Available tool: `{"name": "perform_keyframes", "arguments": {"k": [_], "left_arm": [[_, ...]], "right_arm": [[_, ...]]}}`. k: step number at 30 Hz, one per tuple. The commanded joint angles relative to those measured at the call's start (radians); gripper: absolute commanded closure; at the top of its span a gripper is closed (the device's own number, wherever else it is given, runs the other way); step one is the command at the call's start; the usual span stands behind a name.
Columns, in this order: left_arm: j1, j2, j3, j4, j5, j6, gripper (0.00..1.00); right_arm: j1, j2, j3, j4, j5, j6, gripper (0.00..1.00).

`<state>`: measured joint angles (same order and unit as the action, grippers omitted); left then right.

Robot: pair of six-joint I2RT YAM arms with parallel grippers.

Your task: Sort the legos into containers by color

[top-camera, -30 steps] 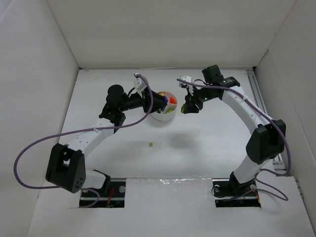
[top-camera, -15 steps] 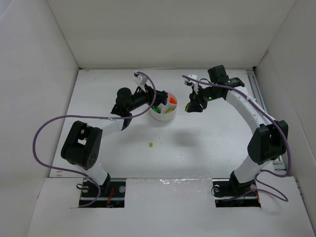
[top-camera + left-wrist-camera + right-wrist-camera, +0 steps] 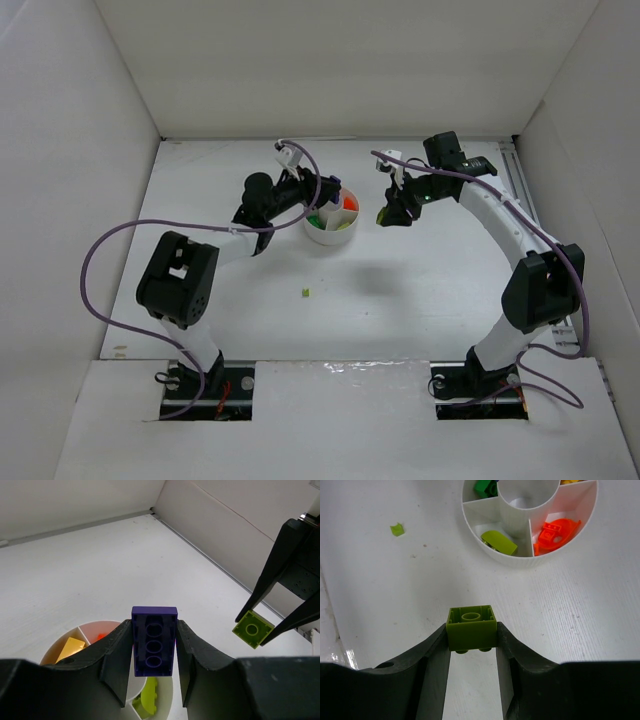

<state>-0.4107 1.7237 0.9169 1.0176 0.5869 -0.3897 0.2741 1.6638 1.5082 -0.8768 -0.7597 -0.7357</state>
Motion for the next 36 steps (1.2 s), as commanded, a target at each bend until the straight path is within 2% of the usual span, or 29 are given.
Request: {"name": "perform_keyframes", "arguments": {"k": [1,11,16,19,25,30,36], "left_arm": [[0.003,0.011,0.059,0.049,-0.025,0.022,0.94],[0.003,0.04,0.069,0.021,-0.044,0.063,0.93],[0.003,0.06,0.079,0.001,-0.053,0.072,0.88],[0.003,0.06,0.079,-0.013,-0.064,0.081,0.8],[0.003,0.06,0.079,-0.022,-0.076,0.081,0.74],[0.003,0.051,0.059,-0.022,-0.076,0.081,0.57],[0.012,0.033,0.037,0.013,-0.076,0.078,0.46]], "right_arm": [[-0.006,-0.022,0.026,0.036,-0.032,0.007,1.0],[-0.006,-0.004,0.044,0.036,-0.032,0.007,1.0],[-0.006,-0.004,0.044,0.036,-0.032,0.007,1.0],[-0.006,0.005,0.053,0.036,-0.032,0.007,1.0],[0.004,0.014,0.064,0.036,-0.032,0.007,1.0],[0.013,0.034,0.073,0.036,-0.032,0.007,1.0],[0.031,0.044,0.084,0.045,-0.032,0.007,1.0]]}}
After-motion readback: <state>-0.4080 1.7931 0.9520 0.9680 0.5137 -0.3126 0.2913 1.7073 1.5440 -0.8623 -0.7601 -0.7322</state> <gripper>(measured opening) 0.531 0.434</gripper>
